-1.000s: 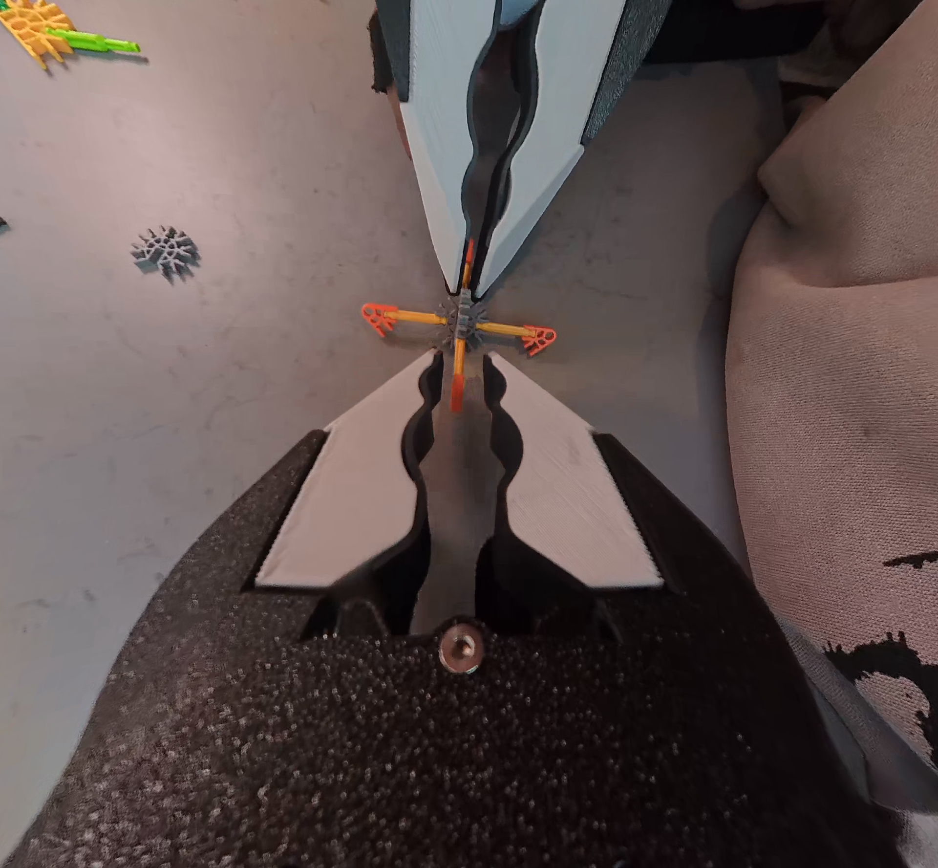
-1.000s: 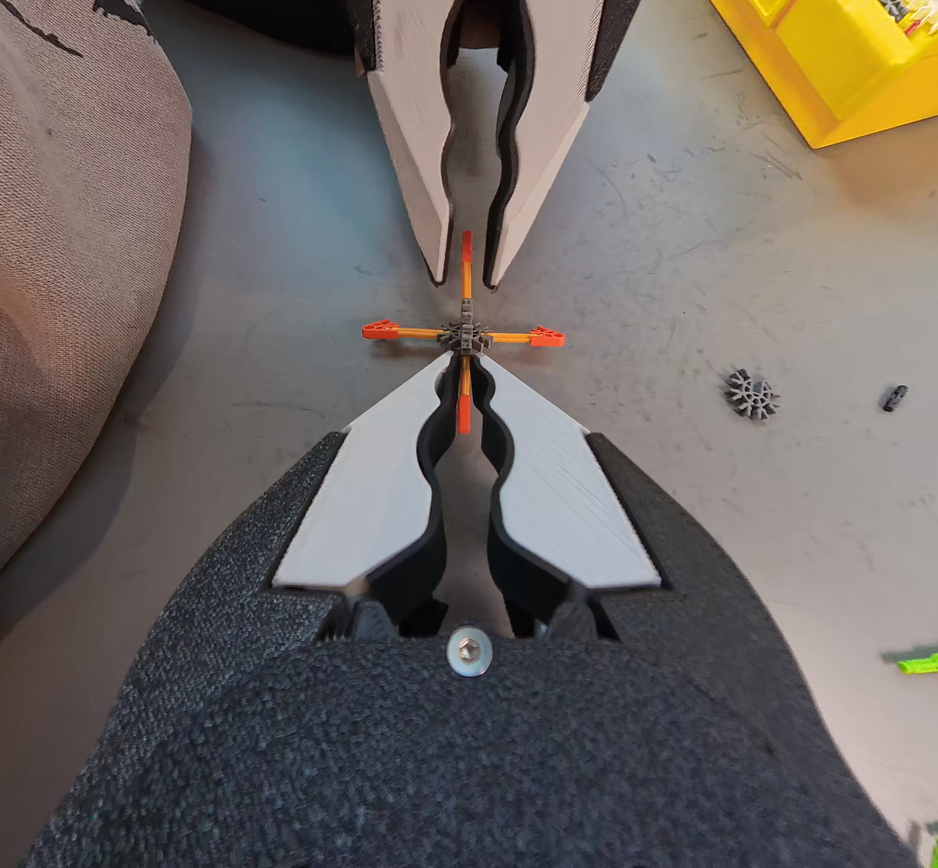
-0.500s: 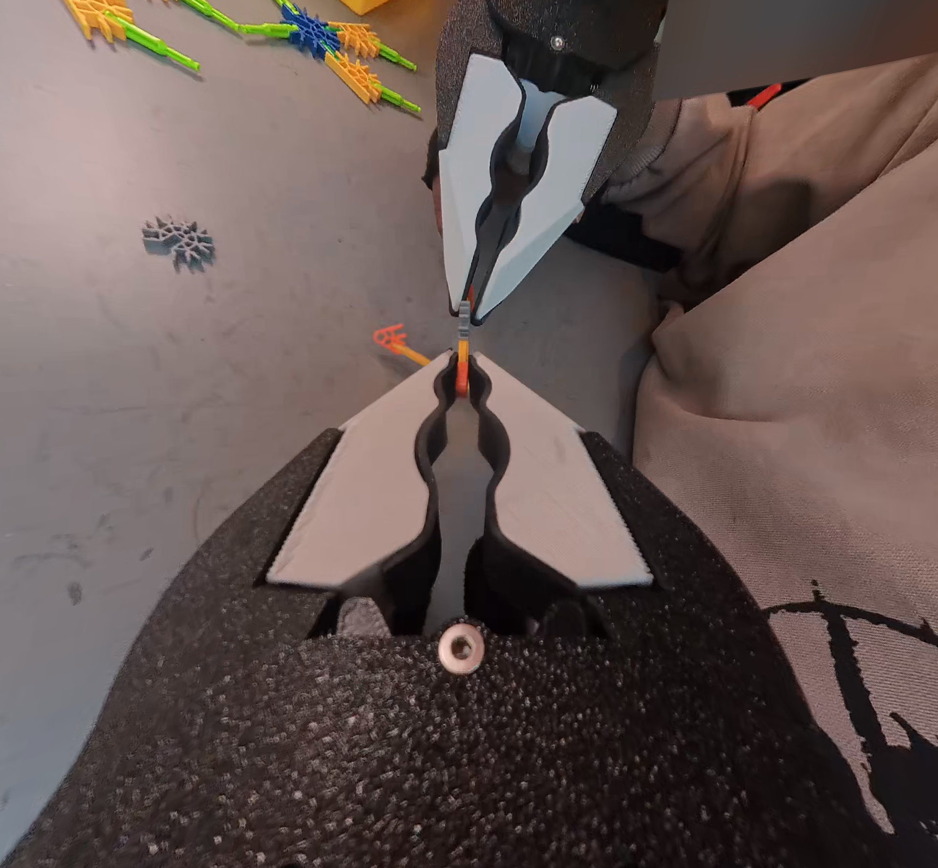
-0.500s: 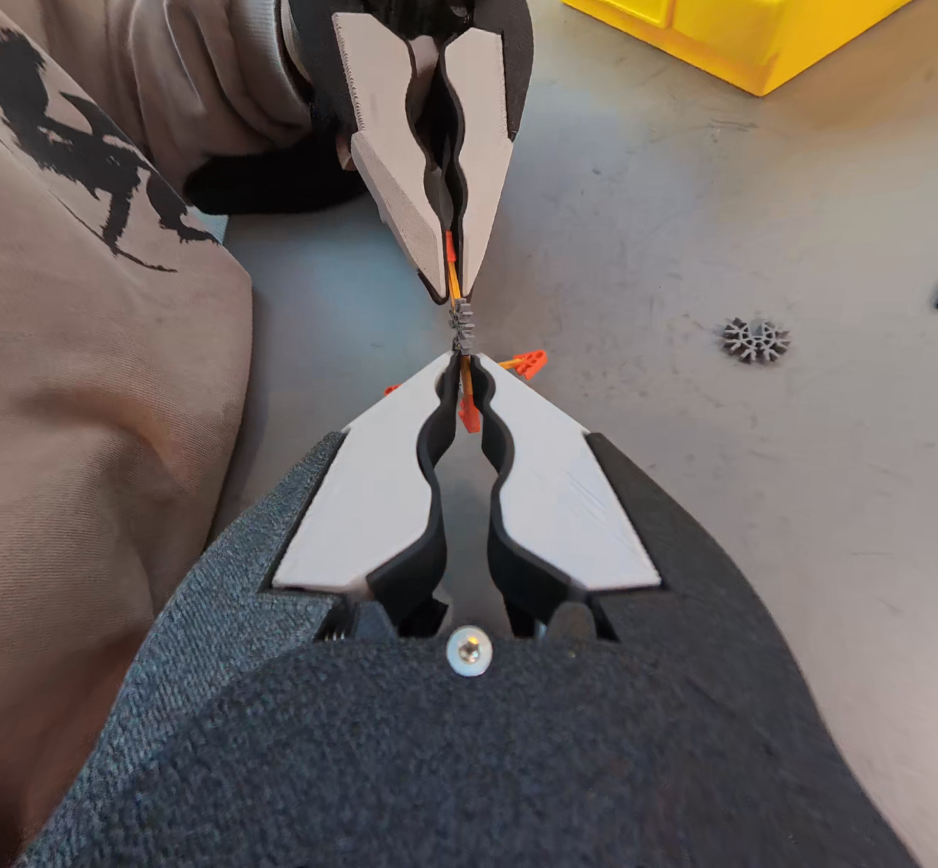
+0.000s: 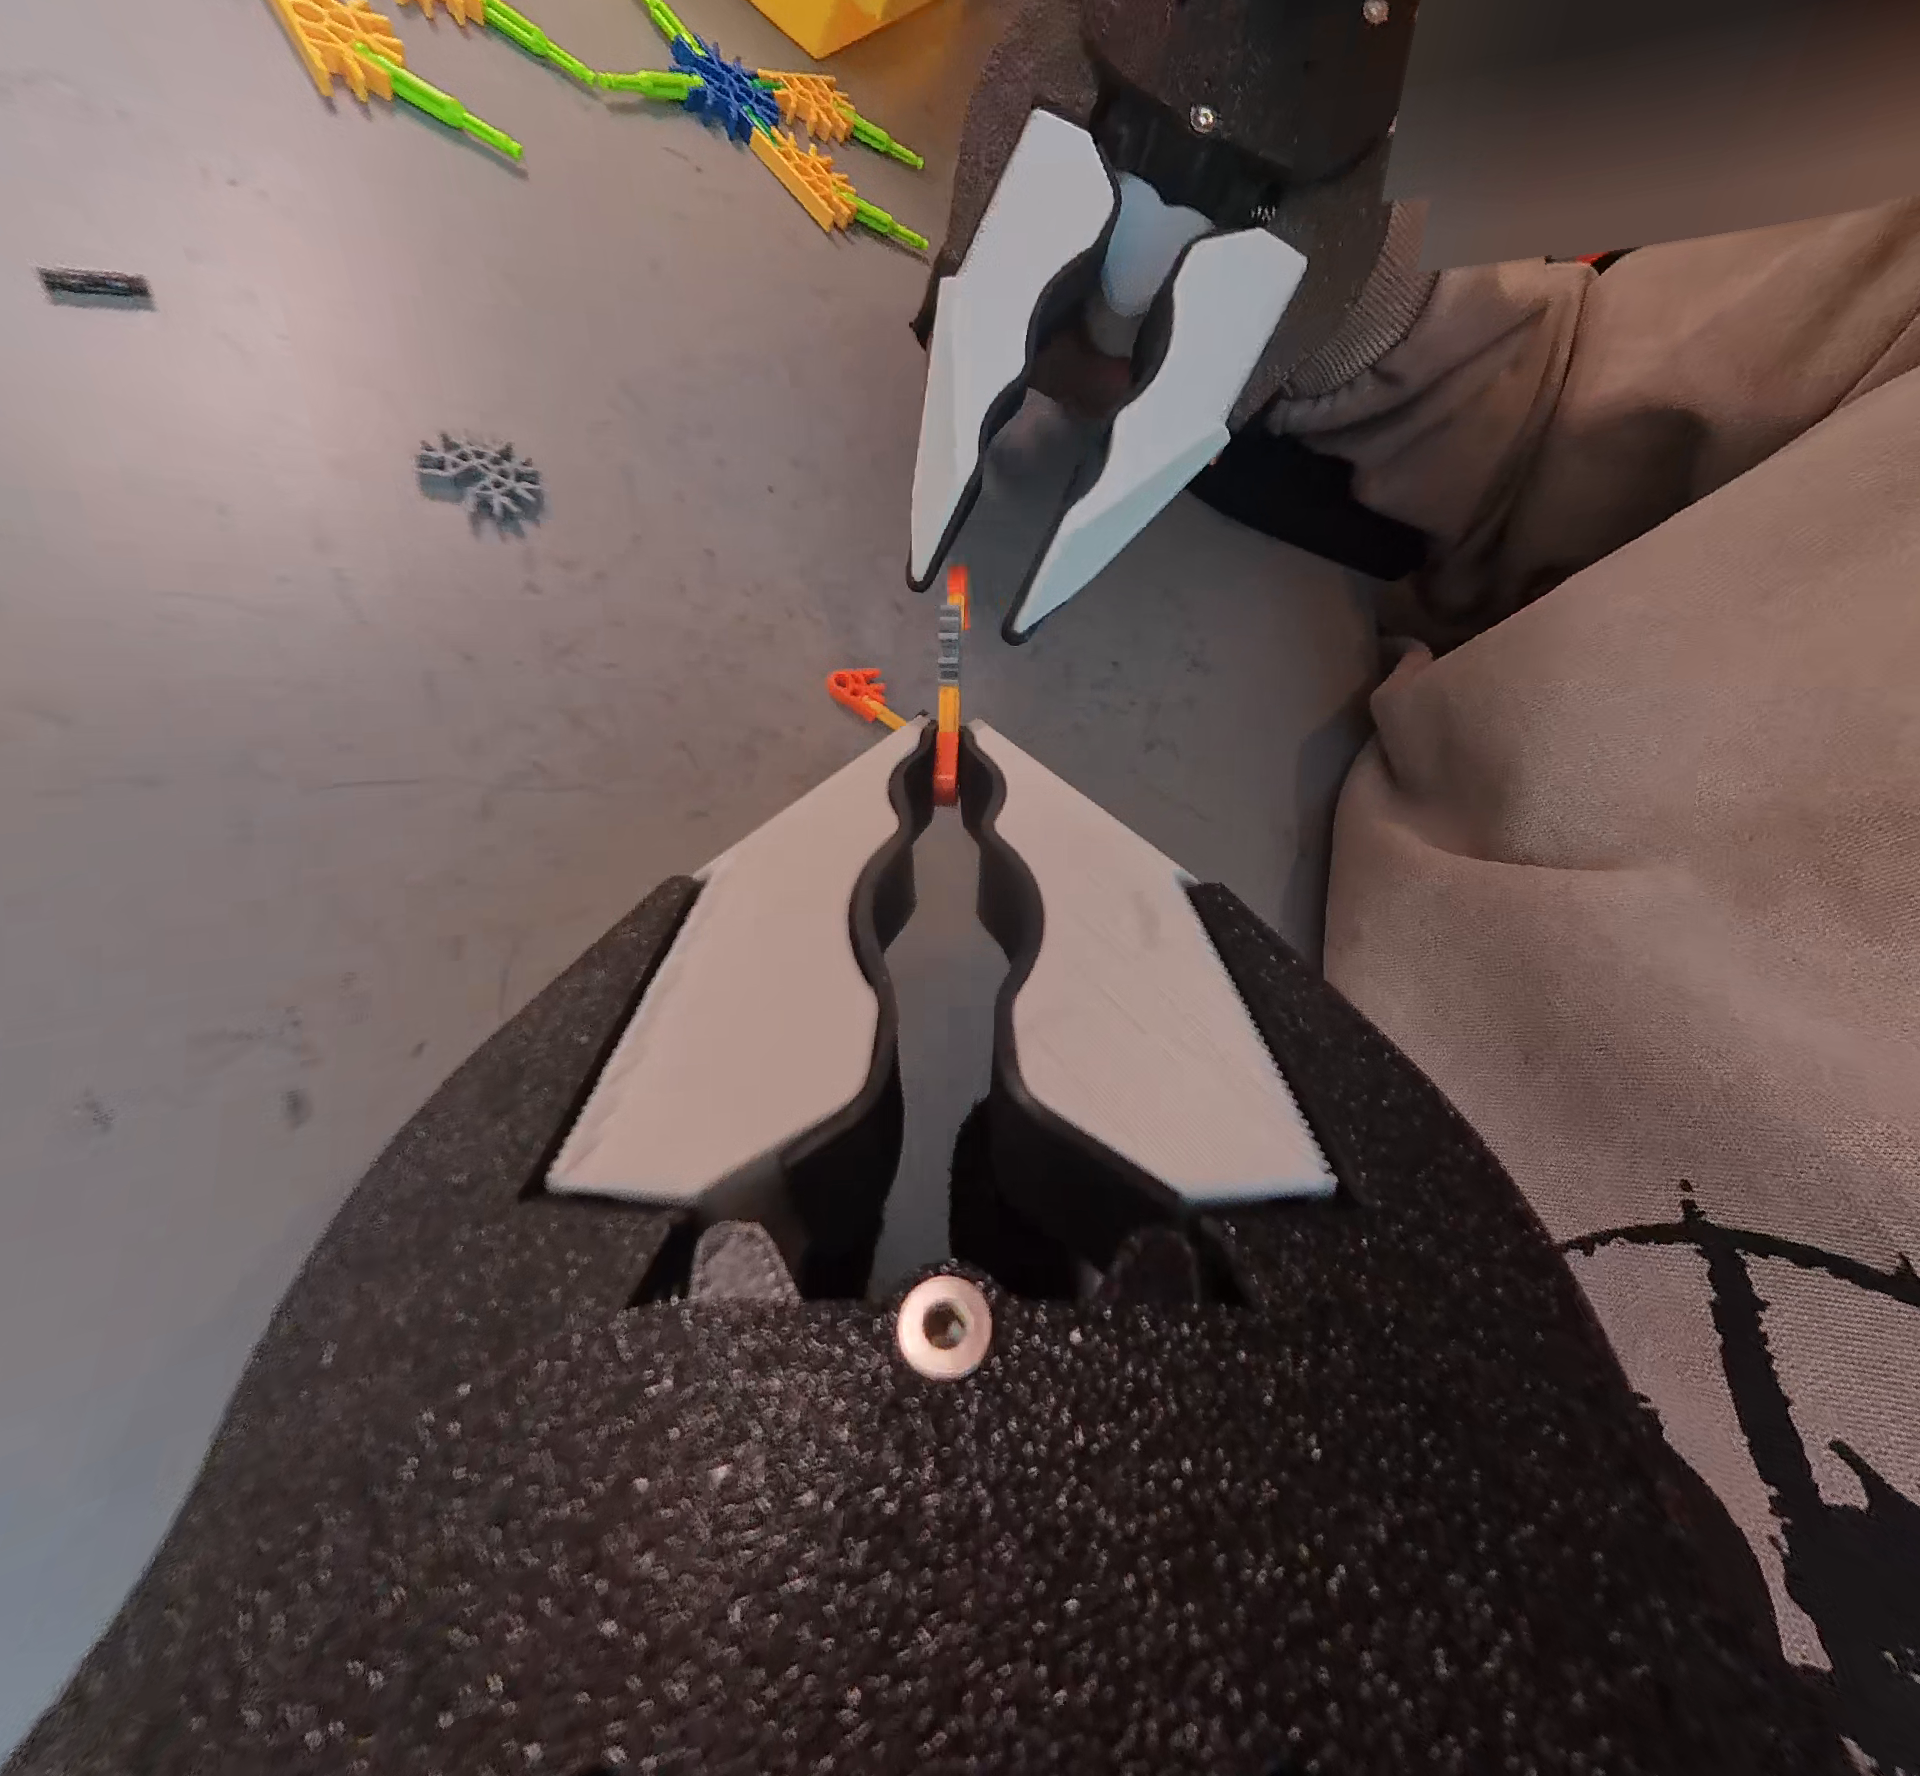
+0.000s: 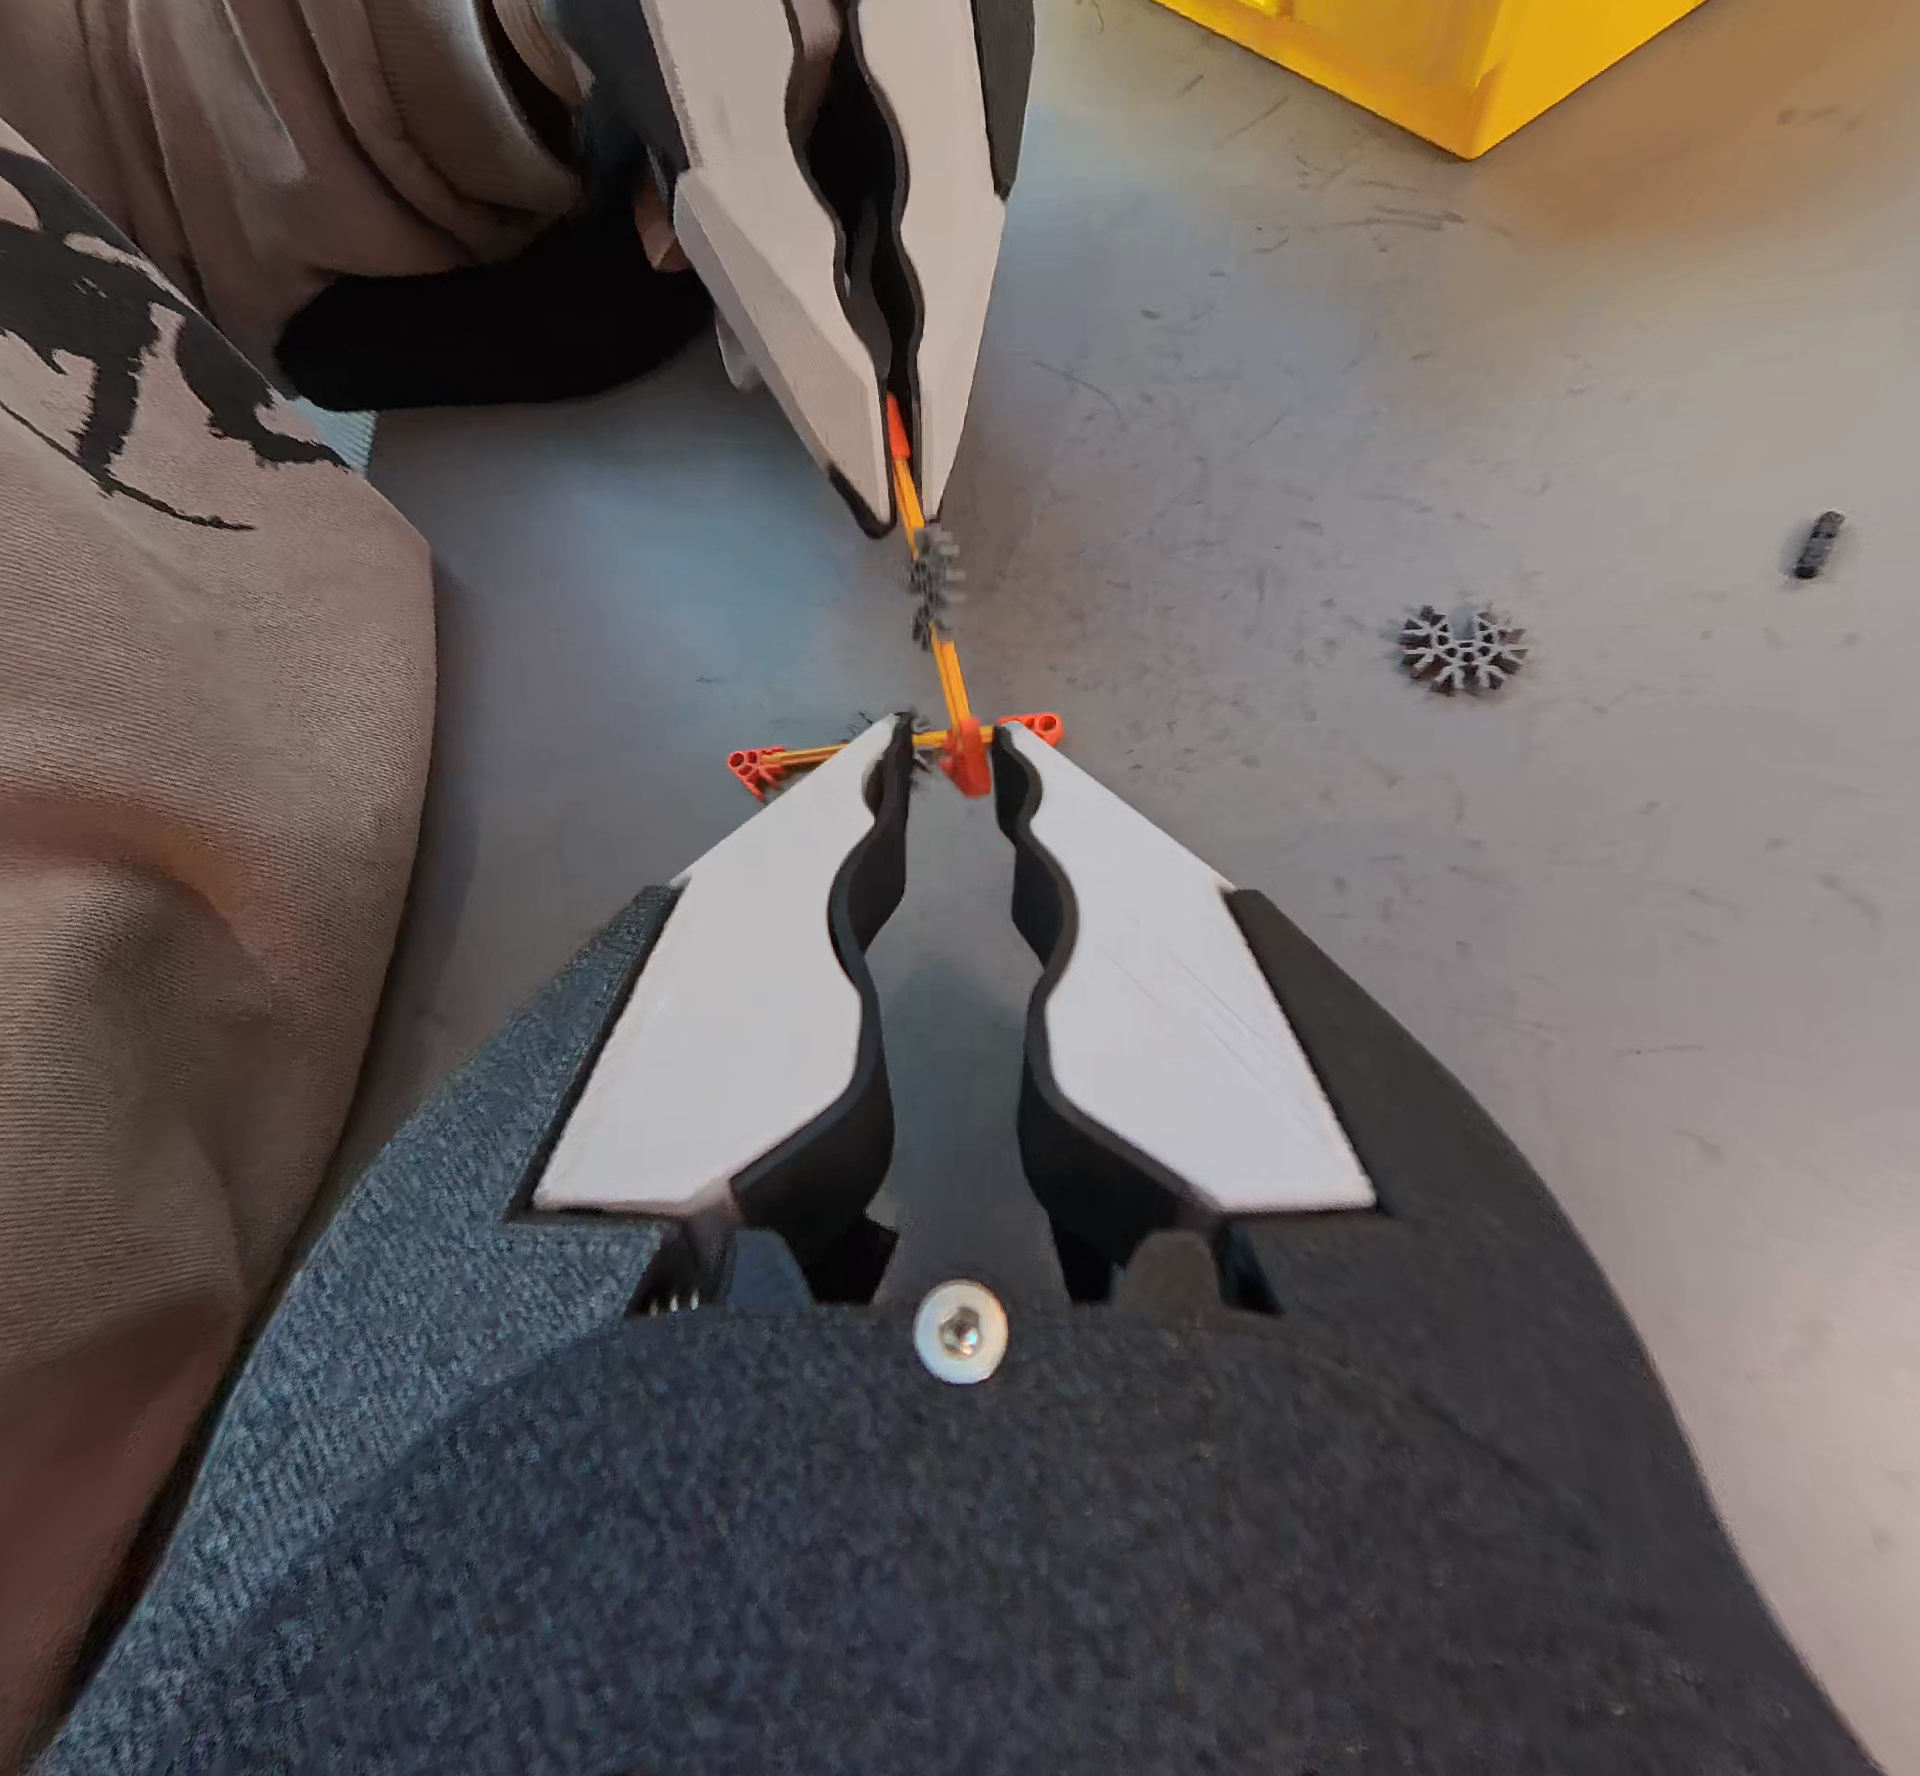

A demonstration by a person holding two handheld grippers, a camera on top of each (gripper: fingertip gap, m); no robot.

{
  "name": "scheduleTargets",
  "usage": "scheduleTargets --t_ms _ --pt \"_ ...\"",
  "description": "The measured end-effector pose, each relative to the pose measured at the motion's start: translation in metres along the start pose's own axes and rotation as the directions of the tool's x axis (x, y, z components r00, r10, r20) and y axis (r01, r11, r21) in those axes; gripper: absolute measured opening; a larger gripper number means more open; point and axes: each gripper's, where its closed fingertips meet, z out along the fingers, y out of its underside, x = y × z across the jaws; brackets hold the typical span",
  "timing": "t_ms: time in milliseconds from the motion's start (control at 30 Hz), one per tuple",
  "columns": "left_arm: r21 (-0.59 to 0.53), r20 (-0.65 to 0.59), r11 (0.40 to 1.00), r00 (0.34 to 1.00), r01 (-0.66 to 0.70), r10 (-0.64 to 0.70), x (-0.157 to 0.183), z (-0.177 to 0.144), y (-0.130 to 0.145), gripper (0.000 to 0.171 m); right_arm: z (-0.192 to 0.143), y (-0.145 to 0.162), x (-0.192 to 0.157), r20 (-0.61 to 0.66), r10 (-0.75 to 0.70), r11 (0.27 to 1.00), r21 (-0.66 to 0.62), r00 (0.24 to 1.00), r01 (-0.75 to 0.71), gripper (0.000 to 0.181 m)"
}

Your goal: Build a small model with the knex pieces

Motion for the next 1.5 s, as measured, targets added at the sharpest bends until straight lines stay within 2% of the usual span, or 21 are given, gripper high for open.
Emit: scheduleTargets --t_ms 67,100,233,300,367,567,700,800,933,1067,1200,1333,1500 --pt "0.035 0.037 0.999 0.999 0.02 -0.021 -0.011 -0.016 -0.005 0.003 -0.002 0.002 0.006 -0.058 -0.072 0.997 -0.03 0.996 0.07 0.032" --pt "0.039 0.055 0.998 0.997 0.044 -0.046 -0.018 -0.024 -0.004 0.003 -0.001 0.002 0.002 -0.053 -0.117 0.992 -0.044 0.992 0.115 0.036" --pt "0.013 0.132 0.988 0.979 0.154 -0.154 -0.043 -0.036 0.011 0.003 0.022 -0.008 -0.022 -0.011 -0.246 0.967 -0.067 0.969 0.245 0.041" --pt "-0.024 0.132 0.983 0.976 0.18 -0.175 -0.044 -0.031 0.02 0.003 0.035 -0.001 -0.021 -0.025 -0.275 0.952 -0.146 0.961 0.269 0.041" --pt "-0.059 0.159 0.984 0.974 0.17 -0.159 -0.046 -0.027 0.025 0.004 0.036 0.011 -0.011 -0.05 -0.259 0.942 -0.235 0.965 0.24 0.035" --pt "-0.081 0.243 0.989 0.964 0.126 -0.103 -0.053 -0.026 0.028 0.013 -0.003 0.036 0.008 -0.092 -0.125 0.944 -0.317 0.988 0.089 0.03" --pt "-0.097 0.293 0.993 0.955 0.07 -0.039 -0.058 -0.028 0.027 0.014 -0.024 0.047 0.017 -0.134 -0.02 0.955 -0.297 0.991 -0.021 0.027" --pt "-0.149 0.314 0.989 0.948 0.008 0.04 -0.058 -0.026 0.032 0.017 -0.028 0.049 0.016 -0.128 0.0 0.958 -0.284 0.992 -0.036 0.028" --pt "-0.196 0.353 0.977 0.924 -0.083 0.15 -0.059 -0.024 0.033 0.013 -0.032 0.029 0.024 -0.14 0.025 0.984 -0.169 0.99 -0.049 0.029" --pt "-0.23 0.388 0.962 0.893 -0.146 0.228 -0.063 -0.024 0.033 0.006 -0.042 0.008 0.044 -0.205 0.04 0.998 -0.037 0.978 -0.048 0.029" --pt "-0.237 0.383 0.957 0.889 -0.167 0.25 -0.061 -0.022 0.034 0.003 -0.051 0.003 0.06 -0.26 0.069 0.998 0.016 0.963 -0.067 0.027" --pt "-0.235 0.363 0.956 0.896 -0.178 0.256 -0.056 -0.017 0.034 0.003 -0.06 0.009 0.057 -0.248 0.029 0.999 -0.016 0.968 -0.034 0.025" --pt "-0.237 0.341 0.951 0.9 -0.197 0.271 -0.047 -0.007 0.033 0.003 -0.057 0.045 0.037 -0.152 -0.143 0.973 -0.203 0.978 0.111 0.027"
